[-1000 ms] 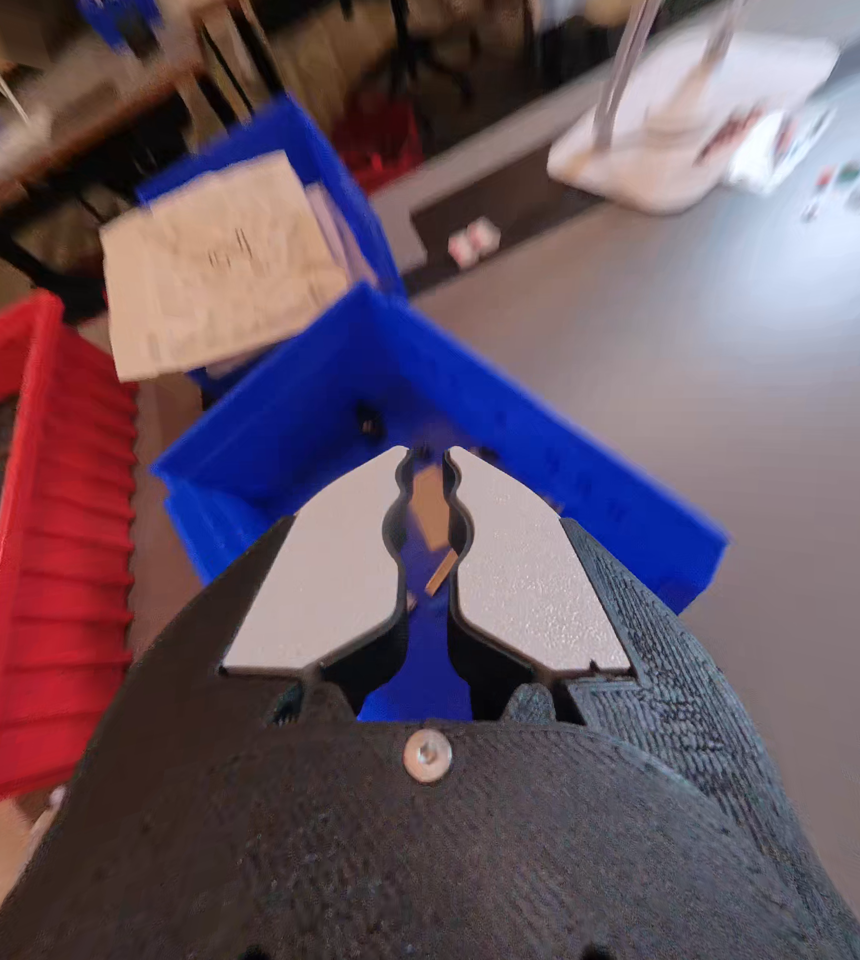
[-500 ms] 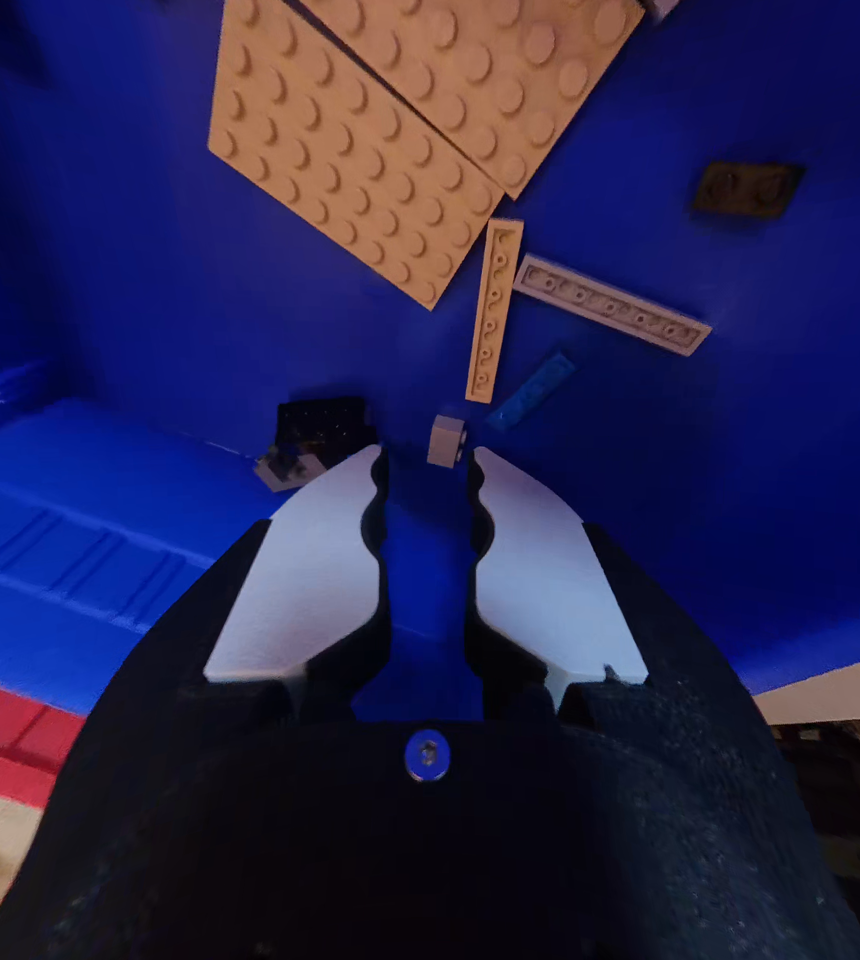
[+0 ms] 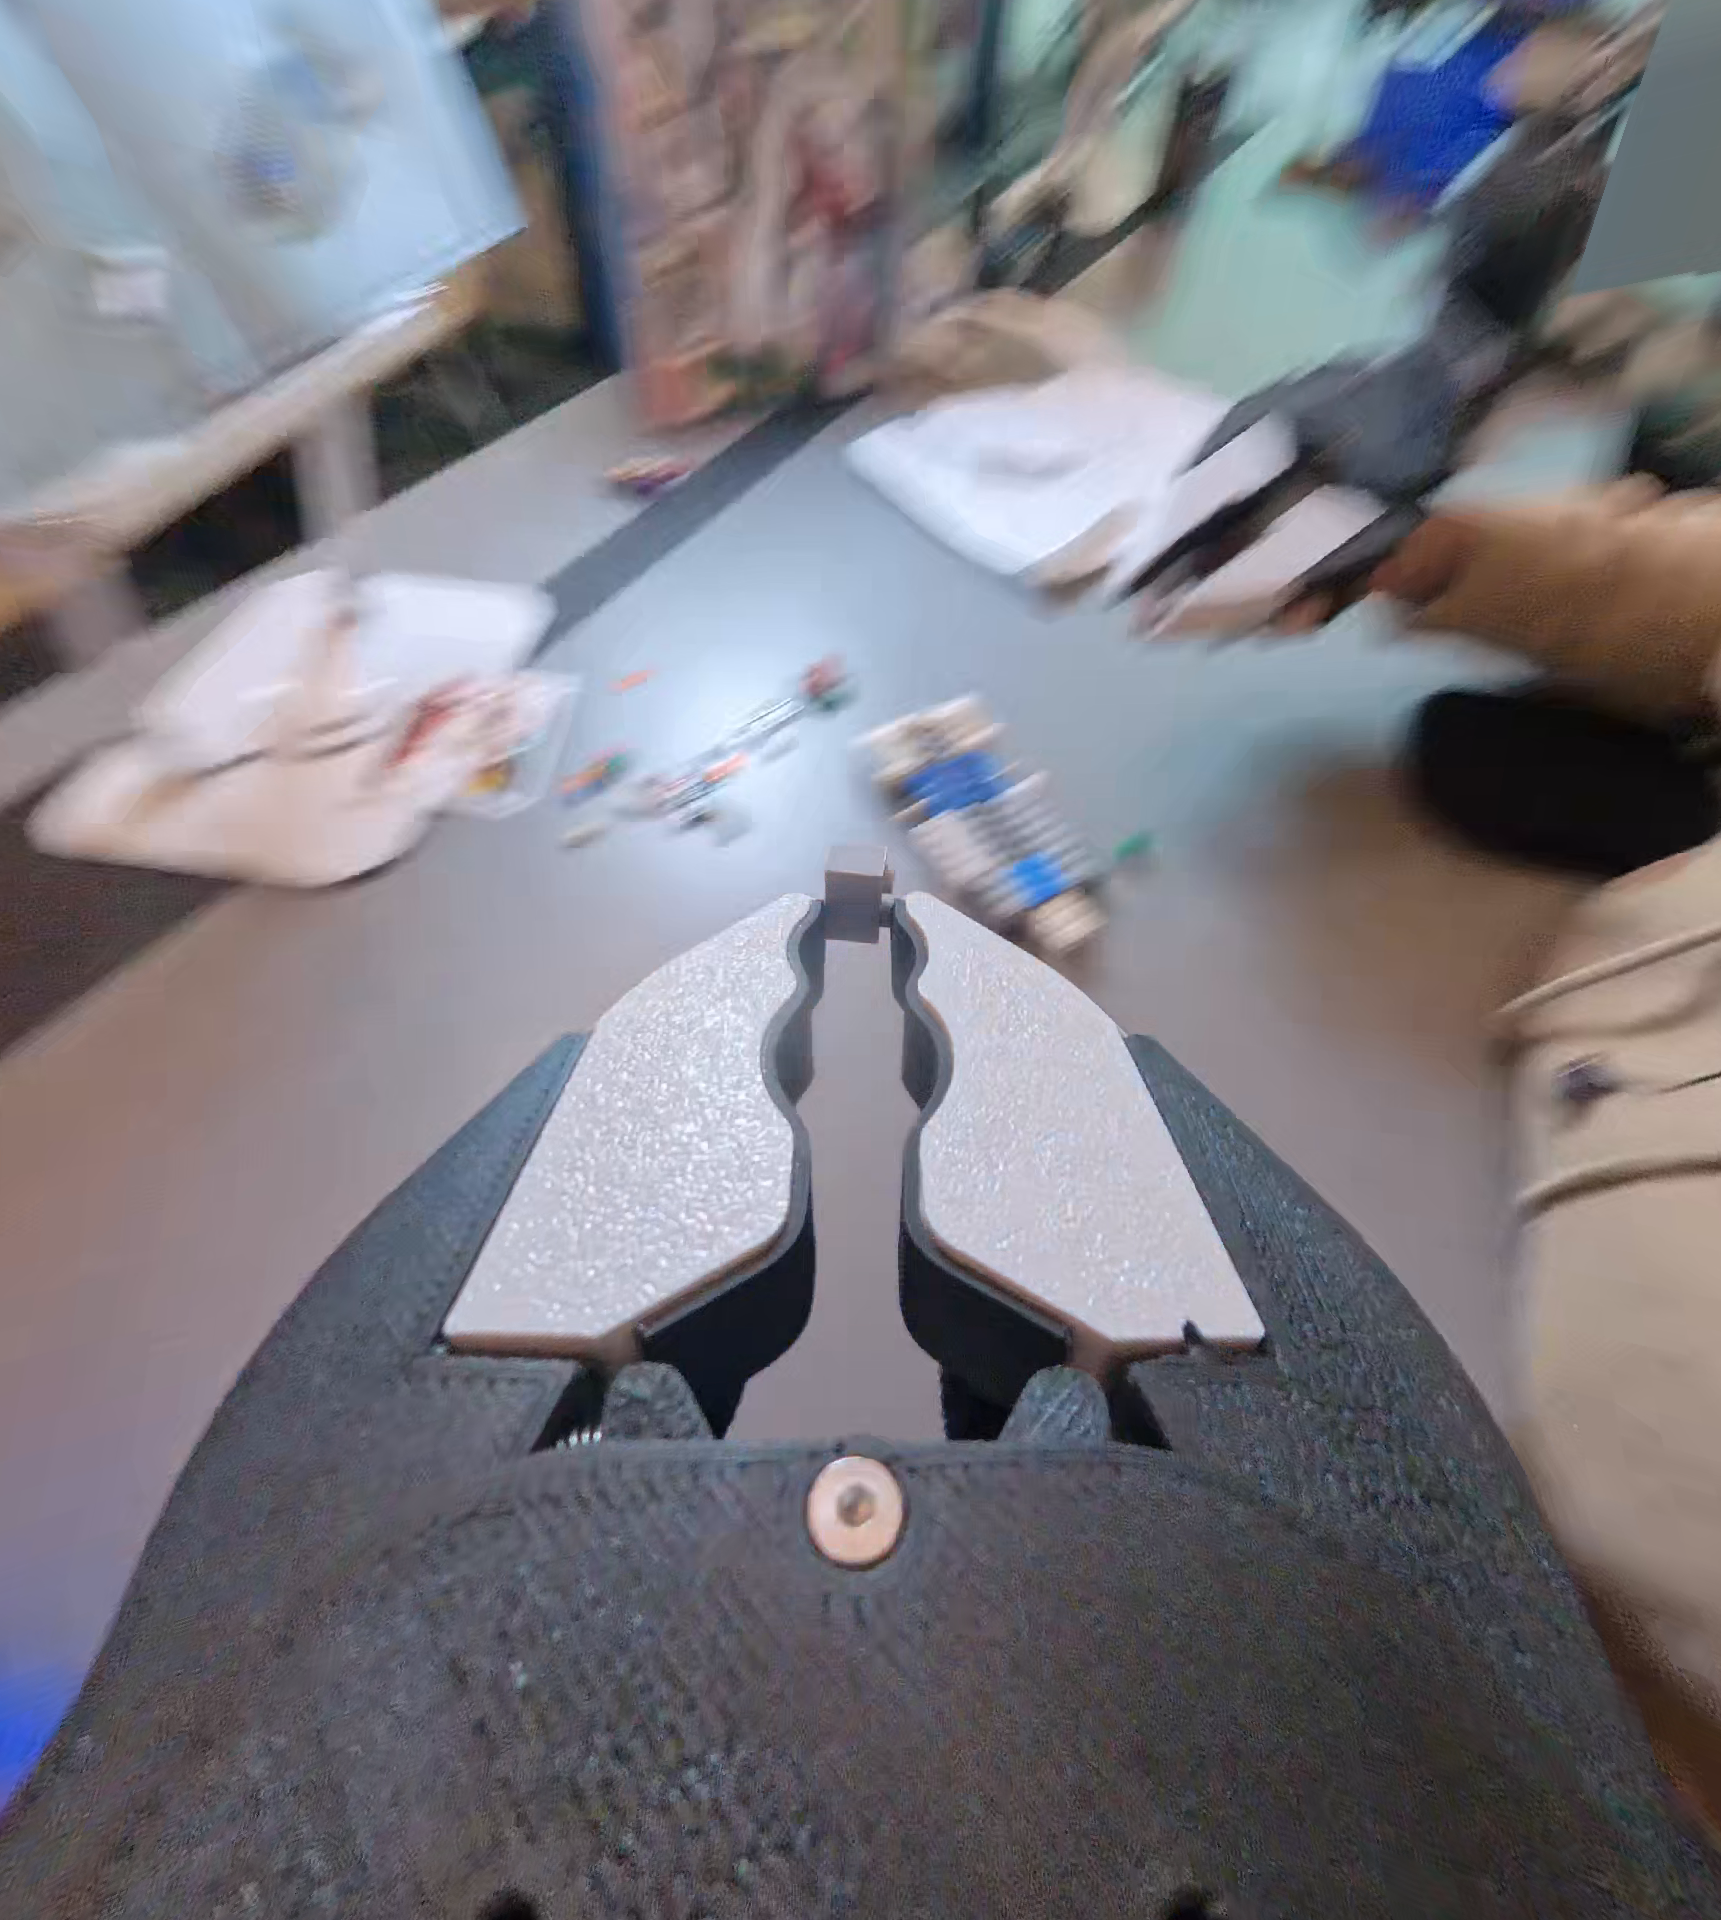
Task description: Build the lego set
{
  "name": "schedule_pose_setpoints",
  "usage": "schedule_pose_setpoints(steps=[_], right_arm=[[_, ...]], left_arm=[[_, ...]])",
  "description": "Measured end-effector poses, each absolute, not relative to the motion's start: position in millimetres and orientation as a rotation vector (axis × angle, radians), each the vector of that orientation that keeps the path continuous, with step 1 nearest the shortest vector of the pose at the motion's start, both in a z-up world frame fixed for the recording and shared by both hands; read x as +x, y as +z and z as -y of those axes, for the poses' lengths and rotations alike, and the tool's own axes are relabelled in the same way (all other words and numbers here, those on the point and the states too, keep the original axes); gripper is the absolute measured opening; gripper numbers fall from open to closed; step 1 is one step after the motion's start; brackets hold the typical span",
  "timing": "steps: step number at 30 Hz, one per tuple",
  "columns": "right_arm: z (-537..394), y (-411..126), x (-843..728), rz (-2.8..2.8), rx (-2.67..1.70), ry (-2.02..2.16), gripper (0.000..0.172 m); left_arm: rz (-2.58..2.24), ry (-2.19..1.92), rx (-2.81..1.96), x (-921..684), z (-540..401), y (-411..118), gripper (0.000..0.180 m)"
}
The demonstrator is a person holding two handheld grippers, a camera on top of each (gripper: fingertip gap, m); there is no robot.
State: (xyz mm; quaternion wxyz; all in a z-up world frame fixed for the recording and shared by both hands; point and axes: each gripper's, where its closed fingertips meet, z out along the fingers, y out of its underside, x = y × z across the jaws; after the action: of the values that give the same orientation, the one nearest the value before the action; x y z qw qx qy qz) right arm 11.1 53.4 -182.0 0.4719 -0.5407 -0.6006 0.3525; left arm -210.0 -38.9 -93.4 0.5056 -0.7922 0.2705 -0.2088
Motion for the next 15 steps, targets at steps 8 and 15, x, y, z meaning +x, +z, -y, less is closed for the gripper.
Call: schedule_pose_setpoints(steps=[8,15], right_arm=[[2,-181,-15,1.711,-1.065,0.698,0.024],[-1,-182,-13,1.708,-1.04,0.68,0.025]], left_arm=[[-0.663,-1.319,-1.912,-22,10,-165,0.012],[-0.668,-1.447,-1.946,2,6,-179,0.012]])
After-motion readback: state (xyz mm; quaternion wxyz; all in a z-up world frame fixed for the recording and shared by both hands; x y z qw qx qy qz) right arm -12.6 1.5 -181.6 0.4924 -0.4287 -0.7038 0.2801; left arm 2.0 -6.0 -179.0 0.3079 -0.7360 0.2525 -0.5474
